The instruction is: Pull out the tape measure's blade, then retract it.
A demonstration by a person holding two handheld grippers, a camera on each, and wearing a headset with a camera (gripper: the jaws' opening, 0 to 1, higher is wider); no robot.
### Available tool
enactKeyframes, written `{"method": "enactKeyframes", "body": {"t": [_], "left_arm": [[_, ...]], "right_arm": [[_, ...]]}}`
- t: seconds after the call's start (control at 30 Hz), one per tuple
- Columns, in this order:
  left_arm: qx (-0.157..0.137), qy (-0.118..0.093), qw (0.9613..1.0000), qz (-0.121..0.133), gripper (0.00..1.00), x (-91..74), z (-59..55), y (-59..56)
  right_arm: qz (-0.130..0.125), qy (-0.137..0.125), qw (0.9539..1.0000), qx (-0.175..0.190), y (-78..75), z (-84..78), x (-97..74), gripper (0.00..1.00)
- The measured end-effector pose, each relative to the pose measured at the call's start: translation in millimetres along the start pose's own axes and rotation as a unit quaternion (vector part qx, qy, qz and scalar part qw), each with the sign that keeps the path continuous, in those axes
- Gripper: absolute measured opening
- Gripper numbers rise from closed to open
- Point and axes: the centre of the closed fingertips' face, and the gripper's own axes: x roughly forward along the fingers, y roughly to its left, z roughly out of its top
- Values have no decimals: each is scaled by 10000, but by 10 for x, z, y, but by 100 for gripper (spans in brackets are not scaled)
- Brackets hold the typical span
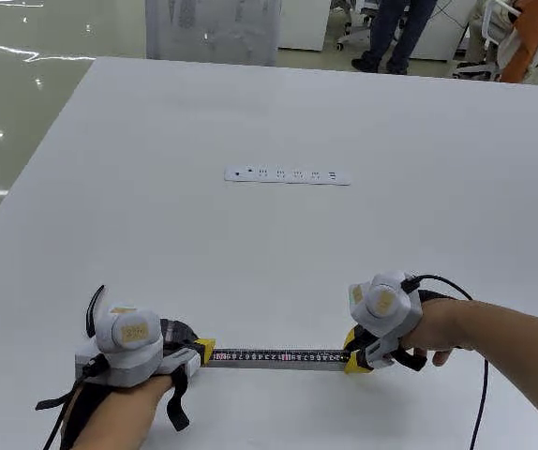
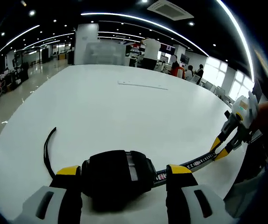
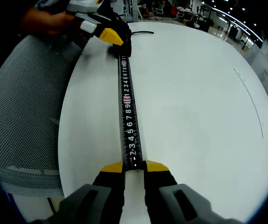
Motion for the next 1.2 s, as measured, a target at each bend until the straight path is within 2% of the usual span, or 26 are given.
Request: {"method": "enactKeyframes", "body": {"t": [0.1, 0.17, 0.3, 0.4, 0.57, 0.7, 0.73, 1.2], "left_arm": [[206, 38, 9998, 58, 68, 17, -37, 29], [192, 36, 9998, 69, 67, 26, -47, 36], [113, -1, 9999, 77, 66, 37, -54, 59], [-98, -141, 9998, 55, 64, 36, -36, 103], [-56, -54, 10000, -15, 64, 43, -47, 74], [86, 97, 9999, 1, 62, 44, -81, 75], [77, 51, 10000, -7, 61, 49, -66, 73], [30, 53, 9999, -107, 61, 50, -63, 77]], "right_arm": [[-9, 17, 10000, 42, -2, 4, 2, 14], [-9, 24, 10000, 49, -2, 2, 3, 14], [-13, 27, 10000, 67, -2, 1, 4, 14], [-18, 37, 10000, 77, -2, 1, 6, 14], [-20, 45, 9999, 88, -1, -1, 6, 14], [-20, 47, 9999, 117, 7, 1, 0, 14], [-29, 40, 9999, 121, 4, 4, 3, 14], [-28, -117, 9997, 227, 6, 19, 0, 14]]}}
